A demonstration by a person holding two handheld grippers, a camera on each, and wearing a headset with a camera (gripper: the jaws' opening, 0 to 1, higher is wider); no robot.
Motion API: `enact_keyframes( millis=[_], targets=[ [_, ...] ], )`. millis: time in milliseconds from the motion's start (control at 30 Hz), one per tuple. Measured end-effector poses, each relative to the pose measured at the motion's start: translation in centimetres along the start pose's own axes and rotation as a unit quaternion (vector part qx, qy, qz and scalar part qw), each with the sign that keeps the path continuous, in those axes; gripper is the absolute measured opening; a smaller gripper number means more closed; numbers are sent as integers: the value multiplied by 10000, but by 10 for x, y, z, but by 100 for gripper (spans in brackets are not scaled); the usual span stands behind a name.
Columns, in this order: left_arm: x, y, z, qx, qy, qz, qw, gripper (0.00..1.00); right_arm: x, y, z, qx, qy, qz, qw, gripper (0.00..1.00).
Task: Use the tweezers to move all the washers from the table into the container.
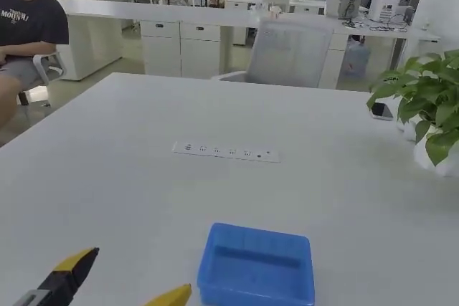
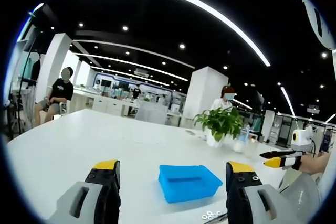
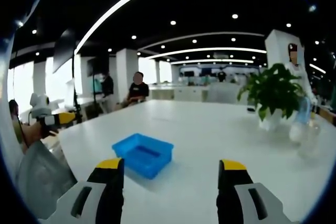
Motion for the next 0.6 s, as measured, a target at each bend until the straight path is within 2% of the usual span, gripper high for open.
enact_keyframes(
  millis=[300, 433, 500, 600],
  targets=[
    [0, 2, -1, 8, 41, -7, 10000, 84, 1, 4, 2, -24, 30, 12, 10000, 71],
    [-1, 3, 1, 31, -16, 62, 10000, 83, 2, 6, 4, -31, 32, 8, 10000, 71],
    [-3, 4, 5, 60, -180, 100, 9998, 83, 2, 7, 4, -22, 36, 7, 10000, 71],
    [-3, 4, 3, 16, -125, 133, 9998, 83, 2, 7, 4, 31, 39, 9, 10000, 71]
  ],
)
Point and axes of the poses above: the centre of the closed fingertips' face, and the gripper's own axes: x roughly forward along the fingers, y roughly to its left, z roughly out of its top, the point moved 9 cm from there along -x, roughly backward along the fingers, and after that the axes turned 14 degrees about -y, right-handed, at the moved point
